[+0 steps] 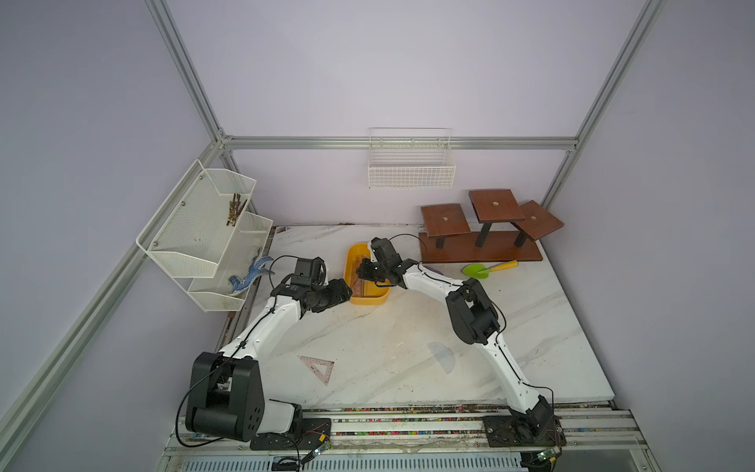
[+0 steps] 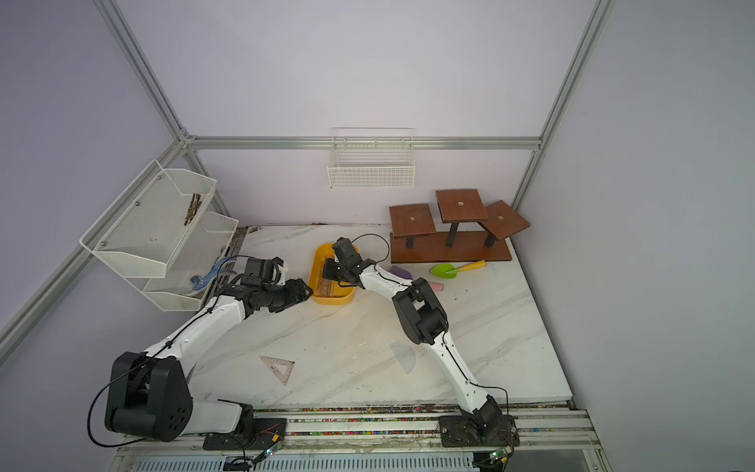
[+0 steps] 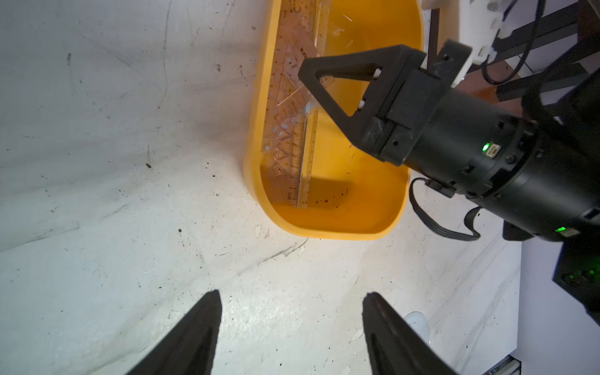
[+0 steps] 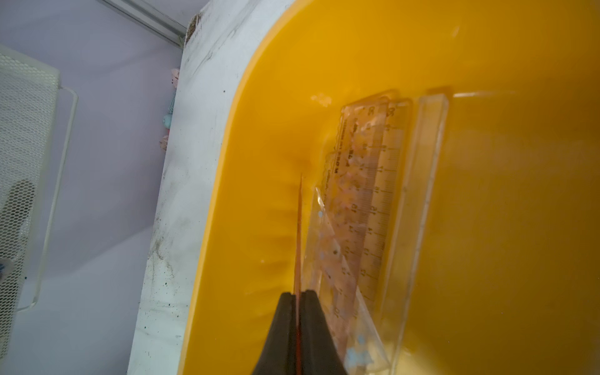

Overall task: Put the scattered rulers into the storage box
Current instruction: Place the ruler in the storage box, then move the ruler to the center of the board.

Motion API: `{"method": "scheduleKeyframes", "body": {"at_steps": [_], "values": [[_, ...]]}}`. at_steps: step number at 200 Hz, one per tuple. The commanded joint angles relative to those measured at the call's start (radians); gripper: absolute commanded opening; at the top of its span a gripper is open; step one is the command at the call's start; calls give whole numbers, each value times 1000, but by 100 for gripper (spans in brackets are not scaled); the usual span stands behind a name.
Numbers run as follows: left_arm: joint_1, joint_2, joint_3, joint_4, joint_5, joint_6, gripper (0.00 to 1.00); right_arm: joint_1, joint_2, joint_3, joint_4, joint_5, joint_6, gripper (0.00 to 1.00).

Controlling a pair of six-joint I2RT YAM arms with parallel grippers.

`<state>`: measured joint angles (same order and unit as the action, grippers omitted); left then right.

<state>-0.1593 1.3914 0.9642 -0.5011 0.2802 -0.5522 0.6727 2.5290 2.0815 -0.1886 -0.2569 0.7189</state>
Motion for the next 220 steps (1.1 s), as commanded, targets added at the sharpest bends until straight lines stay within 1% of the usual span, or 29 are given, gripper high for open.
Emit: {"method": "scheduleKeyframes", "body": {"at_steps": [1,24,43,57,64,70,83,99,108,127,145,161,174,177,183,220], "values": [[3,12,14,1,13,29,72,4,13,35,-46,11,-36,20],[4,12,19,9,42,27,72,-2,-23,42,-75,-10,-83,36],[2,12,17,29,84,19,72,-13,-87,43,-114,-34,-135,47],[-8,12,11,42,115,9,72,-26,-158,36,-165,-79,-173,52],[-25,11,6,45,113,9,72,-28,-205,19,-196,-99,-201,53],[-44,7,0,48,108,6,72,-28,-245,-11,-228,-92,-231,55],[-94,-6,-18,60,90,-6,72,-28,-374,-156,-264,-50,-287,56],[-167,-23,-53,91,71,-33,72,-31,-571,-442,-247,58,-320,56],[-210,-30,-76,115,66,-50,72,-36,-685,-614,-232,97,-333,55],[-295,-30,-115,156,71,-73,73,-40,-899,-936,-234,171,-343,48],[-357,-15,-141,215,98,-88,73,-41,-1071,-1155,-256,208,-311,41],[-412,6,-140,238,99,-83,73,-42,-1179,-1288,-261,223,-271,39],[-437,12,-136,253,120,-68,73,-41,-1247,-1360,-267,230,-245,39],[-442,42,-136,257,123,-62,73,-42,-1260,-1374,-269,229,-239,39],[-452,47,-139,264,121,-50,73,-41,-1285,-1398,-271,220,-229,40],[-462,46,-163,295,122,-32,74,-39,-1397,-1545,-290,202,-144,47]]}}
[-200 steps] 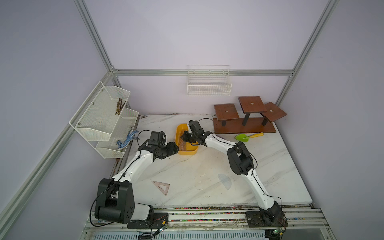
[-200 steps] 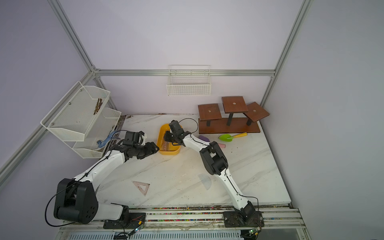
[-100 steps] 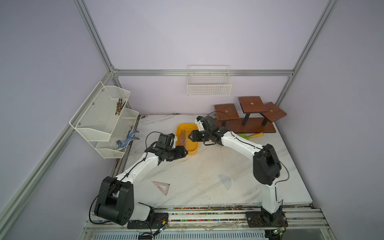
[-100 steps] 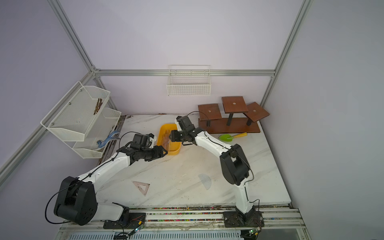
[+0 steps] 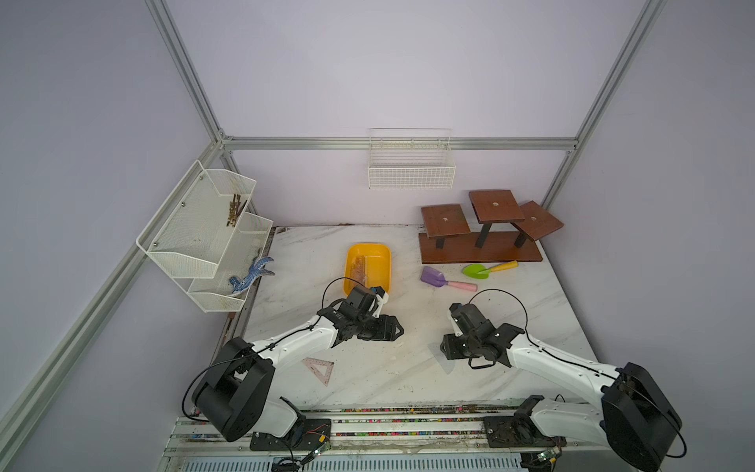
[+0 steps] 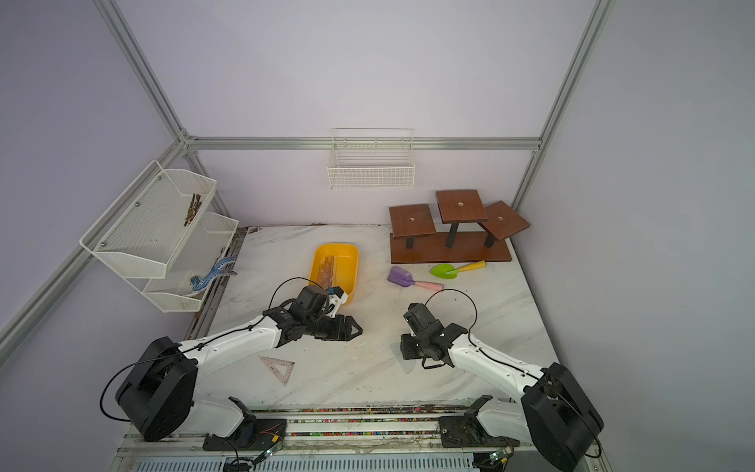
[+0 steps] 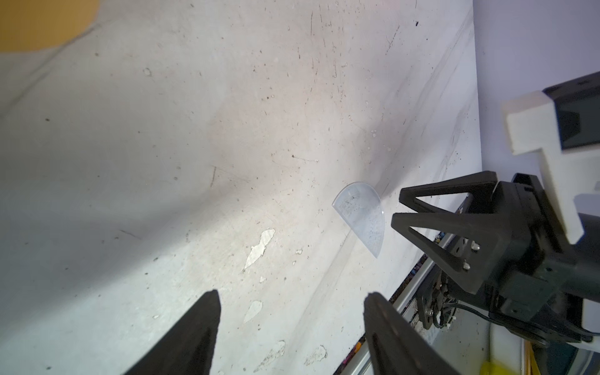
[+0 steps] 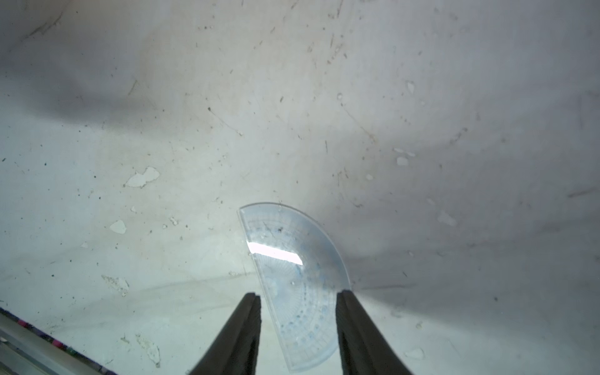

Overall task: Put the scattered rulers into the storage box
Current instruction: Move the ruler to the center of the board.

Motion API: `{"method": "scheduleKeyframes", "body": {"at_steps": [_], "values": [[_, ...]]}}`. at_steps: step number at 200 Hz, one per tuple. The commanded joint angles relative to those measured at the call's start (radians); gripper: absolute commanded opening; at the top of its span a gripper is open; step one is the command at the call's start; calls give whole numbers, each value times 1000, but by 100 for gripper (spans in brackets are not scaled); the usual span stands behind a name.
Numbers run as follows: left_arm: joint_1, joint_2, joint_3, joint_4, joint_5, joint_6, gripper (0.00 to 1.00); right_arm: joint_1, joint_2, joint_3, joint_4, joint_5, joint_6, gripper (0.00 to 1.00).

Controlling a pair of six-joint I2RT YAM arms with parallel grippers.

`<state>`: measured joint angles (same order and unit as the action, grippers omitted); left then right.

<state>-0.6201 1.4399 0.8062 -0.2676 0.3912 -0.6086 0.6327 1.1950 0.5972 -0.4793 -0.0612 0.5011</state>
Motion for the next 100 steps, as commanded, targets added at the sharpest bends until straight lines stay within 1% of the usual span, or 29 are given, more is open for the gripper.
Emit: {"method": "scheduleKeyframes", "body": {"at_steps": [1,22,49,75,100], "values": [[-1,-2,-4,62,12,25,74,1,-65,-64,1,5,76,47],[-1,11,-13,68,18,21,74,8,-90,-110,27,-28,107,50],[-1,13,-25,68,19,17,74,26,-71,-126,26,-17,141,51],[-2,5,-35,71,14,17,74,44,-46,-158,91,-37,171,49],[-1,6,-41,75,15,12,74,66,12,-141,147,-45,174,47]]}}
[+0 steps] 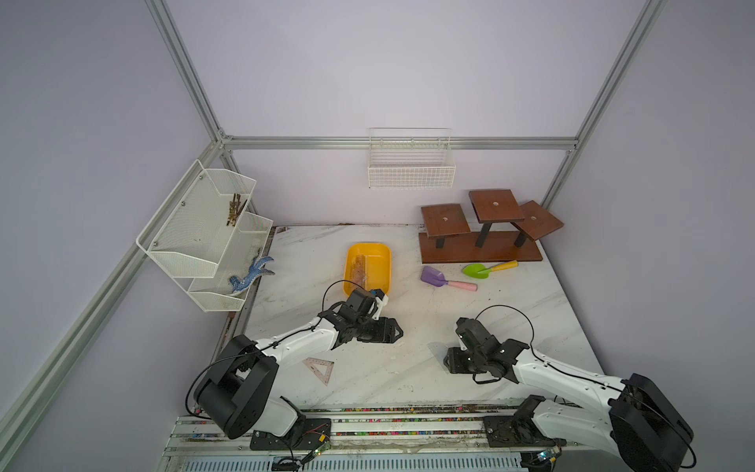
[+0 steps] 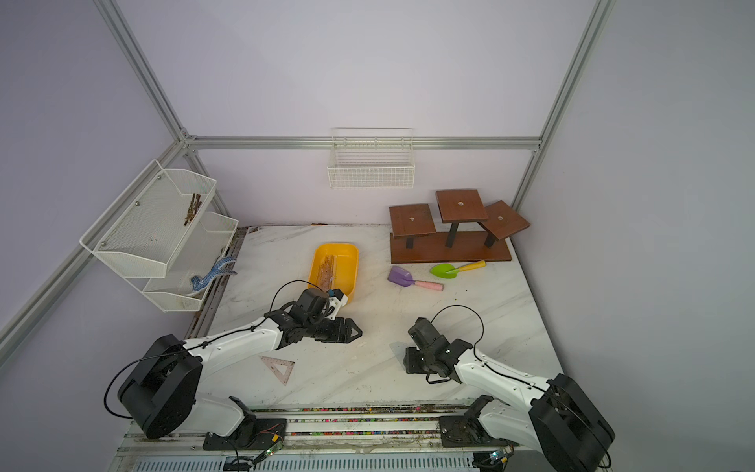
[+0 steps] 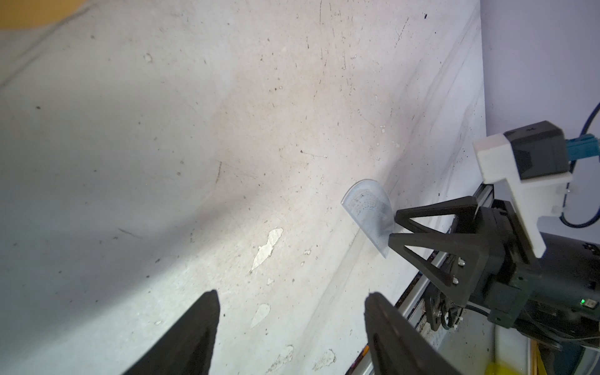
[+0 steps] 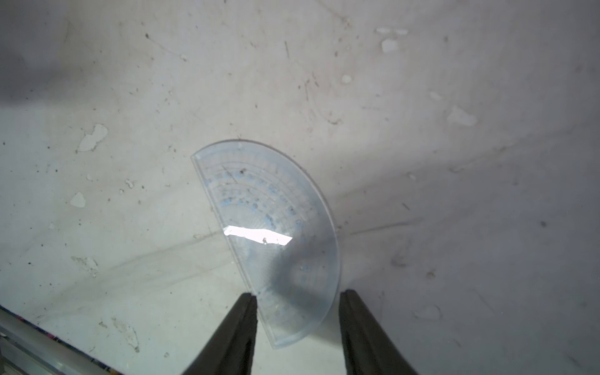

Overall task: Put the scattered rulers into the storage box
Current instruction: Move the ruler to the center of the board.

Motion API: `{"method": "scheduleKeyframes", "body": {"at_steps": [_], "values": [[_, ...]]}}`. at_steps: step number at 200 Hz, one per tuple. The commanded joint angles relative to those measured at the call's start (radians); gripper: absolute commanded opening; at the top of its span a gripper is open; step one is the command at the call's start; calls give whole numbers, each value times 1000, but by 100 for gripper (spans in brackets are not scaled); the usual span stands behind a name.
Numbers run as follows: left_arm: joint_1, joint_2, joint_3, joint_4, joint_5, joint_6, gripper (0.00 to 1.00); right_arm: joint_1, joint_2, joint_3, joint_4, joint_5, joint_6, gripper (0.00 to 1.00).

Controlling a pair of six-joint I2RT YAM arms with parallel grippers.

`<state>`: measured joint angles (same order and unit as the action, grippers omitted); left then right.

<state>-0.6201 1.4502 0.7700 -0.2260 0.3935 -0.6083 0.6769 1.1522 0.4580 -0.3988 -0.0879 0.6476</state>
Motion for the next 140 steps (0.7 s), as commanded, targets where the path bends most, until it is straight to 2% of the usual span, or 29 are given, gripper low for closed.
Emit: {"method": "scheduleKeyframes", "body": {"at_steps": [1,82,140], "values": [[-1,-5,-5,34,13,12,74,23,58,-2,69,-18,27,47],[10,-7,-20,40,25,21,75,49,268,132,195,-40,-7,44],[11,49,26,33,61,37,73,3,257,139,209,-7,-36,43]]}}
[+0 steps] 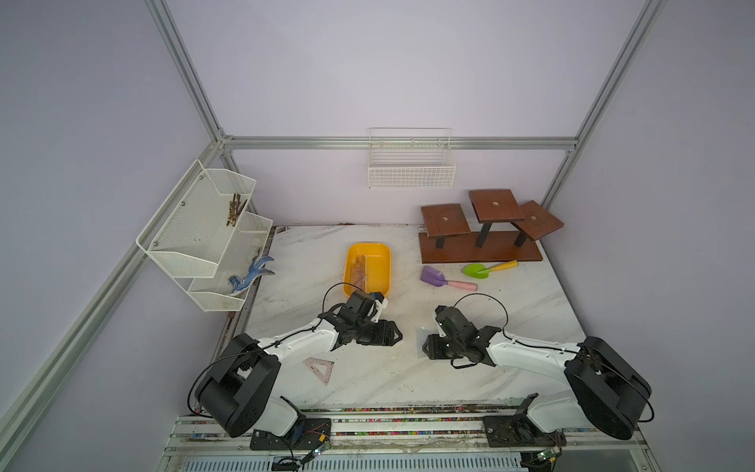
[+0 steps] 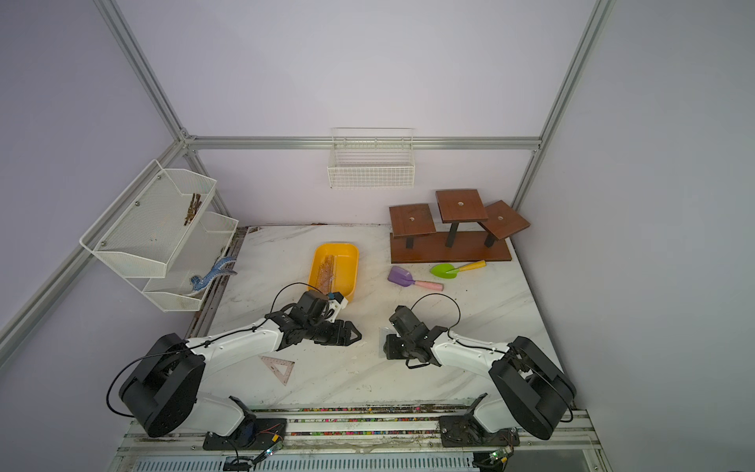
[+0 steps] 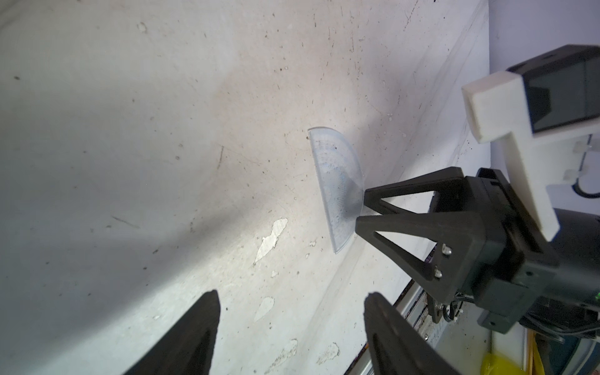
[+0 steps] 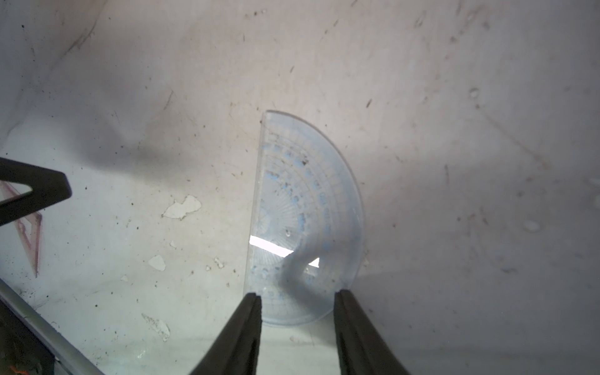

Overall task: Put the scattered rulers into the storage box
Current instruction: Move the ruler to the center of the board.

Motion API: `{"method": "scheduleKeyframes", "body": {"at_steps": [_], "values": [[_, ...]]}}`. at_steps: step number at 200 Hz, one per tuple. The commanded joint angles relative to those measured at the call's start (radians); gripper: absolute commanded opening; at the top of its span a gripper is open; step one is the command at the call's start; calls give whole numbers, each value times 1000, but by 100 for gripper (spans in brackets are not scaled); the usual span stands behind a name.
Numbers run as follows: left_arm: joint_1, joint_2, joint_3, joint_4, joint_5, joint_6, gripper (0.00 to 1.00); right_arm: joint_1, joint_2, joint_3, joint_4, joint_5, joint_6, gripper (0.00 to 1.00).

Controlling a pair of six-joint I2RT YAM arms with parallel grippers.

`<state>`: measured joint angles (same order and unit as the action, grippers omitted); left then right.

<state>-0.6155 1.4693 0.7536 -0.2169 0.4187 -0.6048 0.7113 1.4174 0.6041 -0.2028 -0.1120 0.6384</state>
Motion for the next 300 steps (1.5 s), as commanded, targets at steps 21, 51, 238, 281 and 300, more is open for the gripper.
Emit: {"method": "scheduleKeyframes", "body": {"at_steps": [21,51,238,281,300], "values": [[6,51,52,28,47,33,72,-68,-3,-33,62,-15,-31,42],[6,69,56,39,52,27,72,-70,47,-26,111,-54,-36,40],[-4,225,121,96,109,-39,58,-151,94,-88,419,-226,-60,4],[-15,263,149,83,113,-37,59,-160,117,-116,453,-237,-59,4],[-16,283,159,83,116,-38,60,-164,117,-126,463,-241,-59,4]]}}
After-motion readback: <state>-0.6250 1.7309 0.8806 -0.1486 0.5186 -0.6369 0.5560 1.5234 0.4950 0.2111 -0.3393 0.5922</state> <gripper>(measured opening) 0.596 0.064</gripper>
